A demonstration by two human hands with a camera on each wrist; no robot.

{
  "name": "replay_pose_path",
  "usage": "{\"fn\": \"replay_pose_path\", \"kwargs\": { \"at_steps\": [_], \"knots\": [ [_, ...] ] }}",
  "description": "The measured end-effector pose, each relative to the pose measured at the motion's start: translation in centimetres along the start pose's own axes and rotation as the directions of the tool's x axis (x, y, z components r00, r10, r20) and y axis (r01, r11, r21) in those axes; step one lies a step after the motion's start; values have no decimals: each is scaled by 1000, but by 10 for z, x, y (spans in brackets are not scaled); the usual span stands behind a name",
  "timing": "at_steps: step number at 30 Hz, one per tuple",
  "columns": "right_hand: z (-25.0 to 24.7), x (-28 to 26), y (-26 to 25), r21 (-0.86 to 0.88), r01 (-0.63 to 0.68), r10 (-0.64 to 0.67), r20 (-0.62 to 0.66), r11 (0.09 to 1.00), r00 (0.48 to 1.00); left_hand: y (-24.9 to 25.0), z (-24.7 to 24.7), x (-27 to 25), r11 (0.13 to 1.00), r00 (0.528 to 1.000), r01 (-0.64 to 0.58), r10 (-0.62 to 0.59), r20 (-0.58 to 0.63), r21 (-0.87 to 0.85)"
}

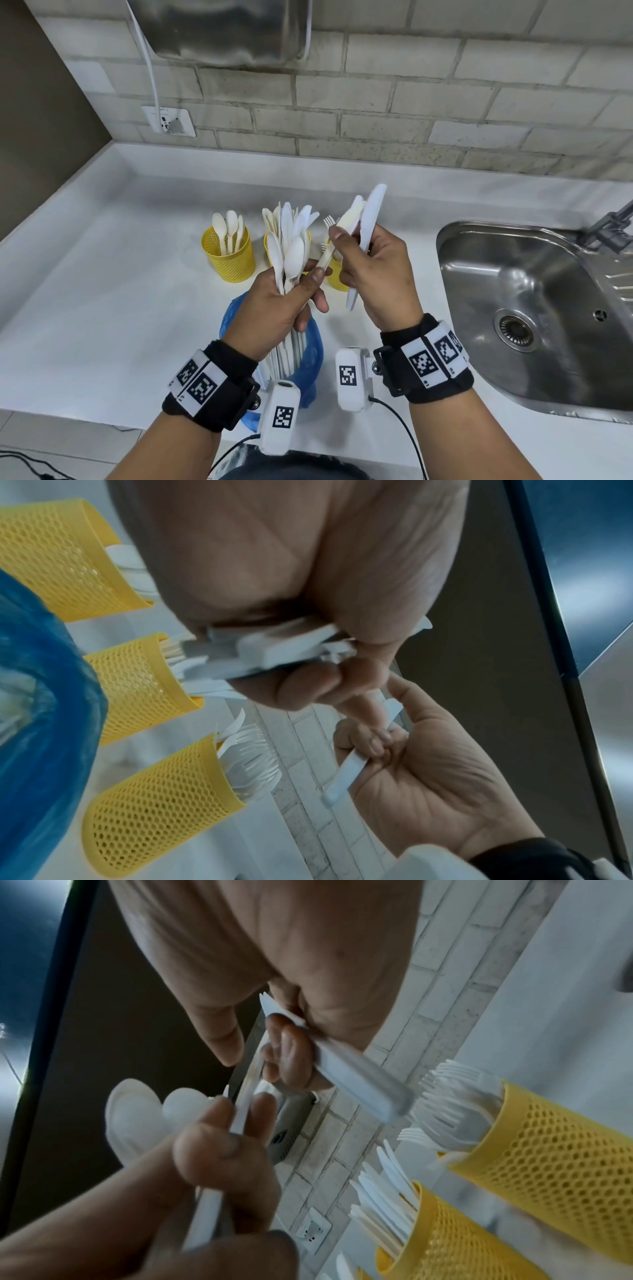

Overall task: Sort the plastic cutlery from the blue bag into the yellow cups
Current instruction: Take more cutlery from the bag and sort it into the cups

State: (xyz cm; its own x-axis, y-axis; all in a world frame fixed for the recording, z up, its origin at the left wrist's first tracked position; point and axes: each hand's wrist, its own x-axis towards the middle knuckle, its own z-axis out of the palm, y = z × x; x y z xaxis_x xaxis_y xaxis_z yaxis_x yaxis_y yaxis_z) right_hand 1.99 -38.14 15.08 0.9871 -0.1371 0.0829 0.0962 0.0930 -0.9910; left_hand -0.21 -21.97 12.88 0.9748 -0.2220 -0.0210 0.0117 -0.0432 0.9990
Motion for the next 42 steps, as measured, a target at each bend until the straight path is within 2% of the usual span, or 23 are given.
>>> {"fn": "replay_pose_path", "kwargs": {
  "at_steps": [5, 9, 13, 16, 18, 21, 24, 27, 31, 35, 42],
  "knots": [
    [2, 4, -2, 112, -39, 41, -18, 993, 999, 1, -1, -1, 1000, 1000, 10, -10, 18, -22],
    [3, 11, -2, 230, -45, 76, -131, 972, 988, 2, -1, -2, 998, 999, 15, -12, 48, -62],
    [-1, 16, -8, 514, -46, 168, -193, 856, 967, 2, -3, -2, 997, 996, 22, -15, 82, -79],
    [-5, 20, -13, 623, -21, 205, -226, 782, 952, 1, -9, -2, 994, 992, 24, -11, 124, -107],
    [-6, 23, -17, 620, 26, 208, -301, 784, 931, 0, -13, -3, 986, 985, 40, -11, 174, -161],
    [-5, 28, -23, 532, 122, 142, -429, 838, 892, 1, -20, -4, 938, 965, 109, -21, 260, -329],
    [6, 26, -29, 429, 168, 58, -466, 888, 883, 3, -29, -4, 901, 932, 150, 9, 363, -406],
    [20, 19, -35, 380, 153, -1, -371, 912, 928, 6, -39, -4, 874, 903, 194, 18, 429, -446],
    [34, 10, -38, 277, 107, -86, -88, 955, 992, 12, -51, -4, 853, 871, 230, 35, 491, -469],
    [46, 3, -40, 82, 93, -106, 170, 992, 980, 16, -61, -3, 838, 859, 260, 26, 511, -480],
    [69, -3, -44, 138, 19, -57, 280, 990, 958, 23, -78, -4, 885, 846, 250, -3, 533, -393]
  ]
}}
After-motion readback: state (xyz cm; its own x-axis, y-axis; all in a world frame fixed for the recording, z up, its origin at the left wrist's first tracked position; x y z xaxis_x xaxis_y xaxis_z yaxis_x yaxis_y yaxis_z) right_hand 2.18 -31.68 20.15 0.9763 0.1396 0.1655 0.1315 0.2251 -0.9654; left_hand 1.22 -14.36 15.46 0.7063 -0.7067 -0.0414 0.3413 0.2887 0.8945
